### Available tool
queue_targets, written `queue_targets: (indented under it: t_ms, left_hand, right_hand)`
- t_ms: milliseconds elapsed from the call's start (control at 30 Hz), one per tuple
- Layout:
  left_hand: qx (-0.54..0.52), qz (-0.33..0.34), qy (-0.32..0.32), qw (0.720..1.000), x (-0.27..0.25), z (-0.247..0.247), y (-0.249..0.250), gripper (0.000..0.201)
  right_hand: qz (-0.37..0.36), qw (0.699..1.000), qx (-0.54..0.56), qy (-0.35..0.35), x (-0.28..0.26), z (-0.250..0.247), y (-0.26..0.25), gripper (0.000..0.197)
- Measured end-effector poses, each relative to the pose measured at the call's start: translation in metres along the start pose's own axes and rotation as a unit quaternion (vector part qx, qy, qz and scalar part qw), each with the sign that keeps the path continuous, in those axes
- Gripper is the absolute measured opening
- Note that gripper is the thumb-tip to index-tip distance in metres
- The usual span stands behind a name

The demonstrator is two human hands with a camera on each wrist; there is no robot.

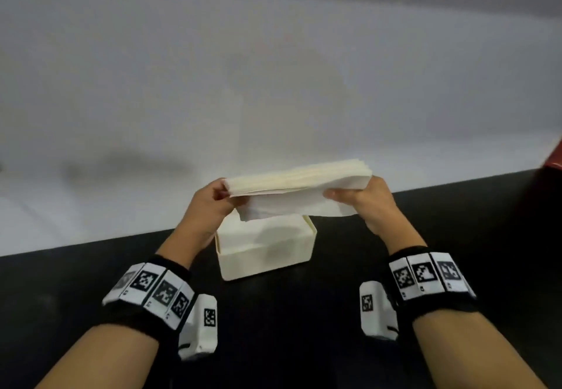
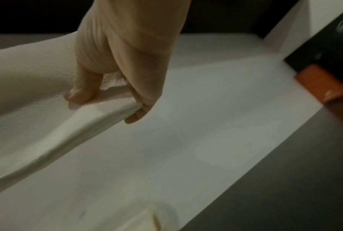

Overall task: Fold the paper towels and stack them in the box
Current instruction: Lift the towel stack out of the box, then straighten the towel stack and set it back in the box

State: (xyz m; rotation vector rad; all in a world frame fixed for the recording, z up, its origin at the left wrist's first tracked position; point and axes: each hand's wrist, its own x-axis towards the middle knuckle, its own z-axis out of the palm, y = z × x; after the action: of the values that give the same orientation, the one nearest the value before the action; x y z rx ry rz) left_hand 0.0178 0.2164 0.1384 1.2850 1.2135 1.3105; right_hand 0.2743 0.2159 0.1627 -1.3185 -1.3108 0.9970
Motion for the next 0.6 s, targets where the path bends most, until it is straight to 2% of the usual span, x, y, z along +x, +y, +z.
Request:
queue_targets:
  t_ms: [67,167,267,433,600]
  left_hand:
    - [-0.052,-0.011,0.043,0.998,0.008,-0.006,-0.008,0.027]
    - [-0.078,-0.020,0.090,0.993,0.021,-0.010,-0.023,0.025]
    - [-0.069,-0.039,0.107,0.991,0.028,-0.008,-0.044,0.026]
    - [0.020,-0.076,0.113,0.991,0.031,-0.006,-0.081,0.037]
    - [0.027,-0.065,0.112,0.991,0.040,-0.002,-0.083,0.039]
  right_hand:
    - [0.019,0.999,0.026,-0.019,0.025,0.020,0.010,0.035]
    - [0.038,0.997,0.055,-0.042,0.056,0.040,0.031,0.038]
    - [0.065,0.993,0.075,-0.070,0.073,0.051,0.057,0.036]
    - [0.100,0.989,-0.001,-0.112,0.086,0.060,0.103,0.038]
    - [0.088,0.991,0.013,-0.102,0.098,0.062,0.098,0.031]
